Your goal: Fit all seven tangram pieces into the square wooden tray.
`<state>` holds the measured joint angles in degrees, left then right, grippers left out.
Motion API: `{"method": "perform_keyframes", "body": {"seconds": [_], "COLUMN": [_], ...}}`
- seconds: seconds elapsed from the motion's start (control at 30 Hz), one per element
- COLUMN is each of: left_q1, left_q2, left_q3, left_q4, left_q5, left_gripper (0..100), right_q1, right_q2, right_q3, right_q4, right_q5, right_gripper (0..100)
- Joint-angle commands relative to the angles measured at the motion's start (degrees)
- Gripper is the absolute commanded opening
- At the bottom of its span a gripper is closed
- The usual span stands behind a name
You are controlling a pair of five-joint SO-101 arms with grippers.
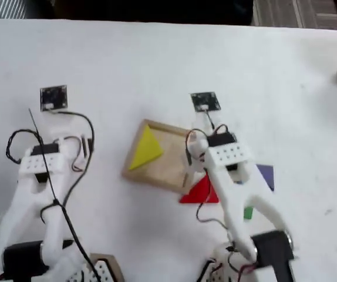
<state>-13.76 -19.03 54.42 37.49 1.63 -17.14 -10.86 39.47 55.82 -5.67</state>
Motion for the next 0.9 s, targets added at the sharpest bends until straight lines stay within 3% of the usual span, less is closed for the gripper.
{"method": "perform_keyframes", "body": {"seconds": [0.0, 0.33, 0.47, 0.67, 0.87], "left_q1": [-0.13, -0.13, 0.57, 0.75, 0.75], "left_q2": [-0.57, -0.57, -0.57, -0.57, -0.57], "left_q3": [-0.53, -0.62, -0.62, -0.62, -0.62], "left_q4": [-0.97, -1.32, -1.41, -1.41, -1.41], "left_q5": [-0.09, -0.09, -0.26, -0.35, -0.44], "left_gripper": [20, 20, 20, 20, 20], "right_q1": [0.75, -0.22, -5.58, -11.82, -10.24], "right_q2": [6.02, 27.21, 27.74, 27.91, 25.01], "right_q3": [-7.30, -26.90, -31.82, -32.88, -34.02], "right_q4": [-1.27, 3.91, 7.25, 7.43, 11.65], "right_q5": [-3.96, -5.80, 1.93, 5.36, 10.46], "right_gripper": [12.0, 10.2, 1.2, 4.5, 10.6]}}
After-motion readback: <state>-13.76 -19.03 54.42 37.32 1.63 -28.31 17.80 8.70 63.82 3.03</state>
